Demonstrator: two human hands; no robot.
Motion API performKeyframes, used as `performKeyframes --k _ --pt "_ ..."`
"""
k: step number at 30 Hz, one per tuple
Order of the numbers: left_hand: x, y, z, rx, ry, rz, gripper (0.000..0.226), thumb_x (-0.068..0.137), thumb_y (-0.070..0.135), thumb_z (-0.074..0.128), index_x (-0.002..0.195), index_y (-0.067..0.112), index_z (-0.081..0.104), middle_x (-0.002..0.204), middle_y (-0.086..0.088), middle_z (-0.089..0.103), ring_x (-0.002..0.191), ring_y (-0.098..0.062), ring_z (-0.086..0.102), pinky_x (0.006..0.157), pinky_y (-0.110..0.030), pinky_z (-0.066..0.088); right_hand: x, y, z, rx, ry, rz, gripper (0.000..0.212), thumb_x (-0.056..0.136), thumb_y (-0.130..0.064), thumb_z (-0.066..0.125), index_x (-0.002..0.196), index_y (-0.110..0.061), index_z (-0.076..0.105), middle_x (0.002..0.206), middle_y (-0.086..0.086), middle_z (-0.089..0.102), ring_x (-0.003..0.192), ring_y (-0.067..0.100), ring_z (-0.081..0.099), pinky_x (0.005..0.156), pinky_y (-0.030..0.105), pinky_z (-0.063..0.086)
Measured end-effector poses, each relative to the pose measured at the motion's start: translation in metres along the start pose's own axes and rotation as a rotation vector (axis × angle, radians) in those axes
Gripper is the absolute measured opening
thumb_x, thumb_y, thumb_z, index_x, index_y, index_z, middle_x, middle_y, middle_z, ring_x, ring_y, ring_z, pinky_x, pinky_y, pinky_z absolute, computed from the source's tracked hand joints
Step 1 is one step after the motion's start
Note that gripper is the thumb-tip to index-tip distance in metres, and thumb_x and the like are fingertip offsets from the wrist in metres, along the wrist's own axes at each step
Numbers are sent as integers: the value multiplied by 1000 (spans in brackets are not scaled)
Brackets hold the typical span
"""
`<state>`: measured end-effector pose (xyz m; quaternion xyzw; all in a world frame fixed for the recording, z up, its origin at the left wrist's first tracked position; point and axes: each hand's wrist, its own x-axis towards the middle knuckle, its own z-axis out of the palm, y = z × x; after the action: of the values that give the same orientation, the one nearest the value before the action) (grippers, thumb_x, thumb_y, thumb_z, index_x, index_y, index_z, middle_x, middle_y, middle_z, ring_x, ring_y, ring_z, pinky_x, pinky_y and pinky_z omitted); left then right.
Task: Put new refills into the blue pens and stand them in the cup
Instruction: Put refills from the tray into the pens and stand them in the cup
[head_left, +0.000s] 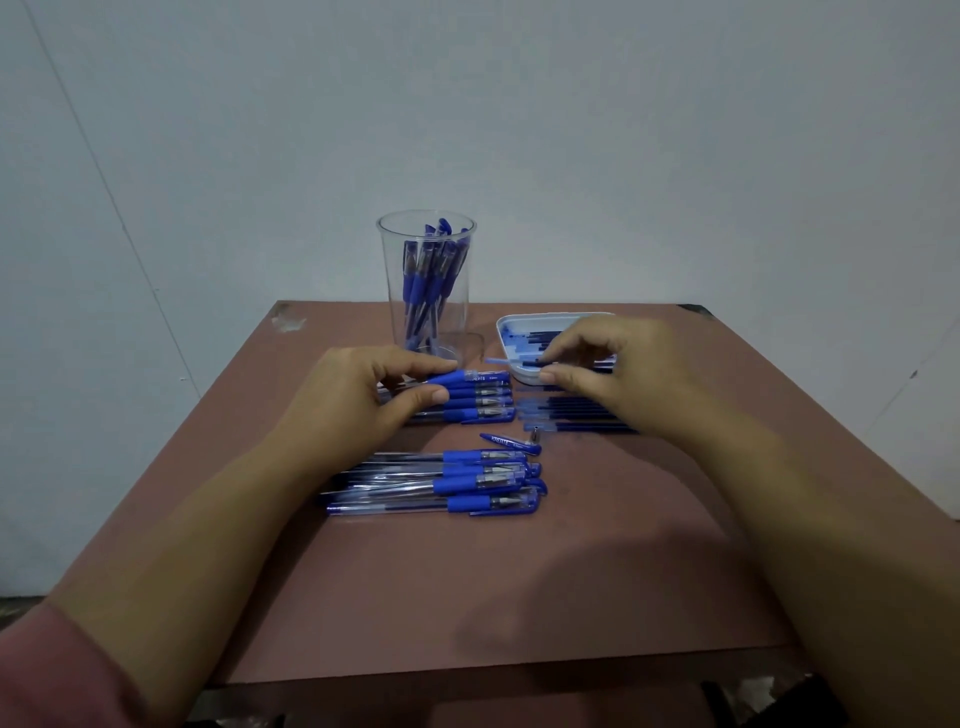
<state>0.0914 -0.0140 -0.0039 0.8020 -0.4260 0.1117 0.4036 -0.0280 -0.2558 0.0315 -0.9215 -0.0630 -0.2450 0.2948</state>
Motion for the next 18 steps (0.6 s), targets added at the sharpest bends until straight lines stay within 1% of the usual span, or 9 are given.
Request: performKeyframes --k 2,4,8,11,15,18 --pt "-1 1 0 -25 8 -8 28 83 27 74 110 35 72 91 29 67 87 11 61 71 -3 41 -6 5 8 28 34 -8 24 80 -23 78 81 -43 64 80 -13 69 77 8 63 72 28 51" --pt "-1 2 0 -34 11 -11 28 83 27 74 110 35 72 89 32 65 87 12 61 71 -3 42 -9 6 12 34 44 -10 27 80 -23 78 80 -45 63 81 -12 70 77 9 63 73 32 52" --pt "-1 2 -1 -28 7 -4 28 83 28 74 110 35 71 86 36 62 86 10 62 71 -3 42 -8 7 14 69 60 -12 24 79 -25 78 80 -44 63 81 -12 70 78 10 63 74 35 52" --pt "-1 2 0 -25 -2 8 29 83 28 73 111 35 71 88 37 61 89 11 61 73 -2 43 -7 8 16 71 54 -4 22 79 -26 77 81 -43 64 81 -14 69 79 10 64 75 38 54" --pt "-1 2 0 -36 1 8 29 83 27 74 110 37 70 84 37 61 86 12 61 72 -3 42 -7 8 18 80 41 1 19 80 -26 77 81 -40 65 80 -13 68 76 9 63 73 35 54" --pt "-1 1 -1 -34 2 -2 29 84 27 74 110 39 70 85 37 61 88 13 60 73 -2 42 -8 6 20 74 36 -11 22 80 -23 77 81 -41 65 79 -11 69 75 10 63 72 34 54"
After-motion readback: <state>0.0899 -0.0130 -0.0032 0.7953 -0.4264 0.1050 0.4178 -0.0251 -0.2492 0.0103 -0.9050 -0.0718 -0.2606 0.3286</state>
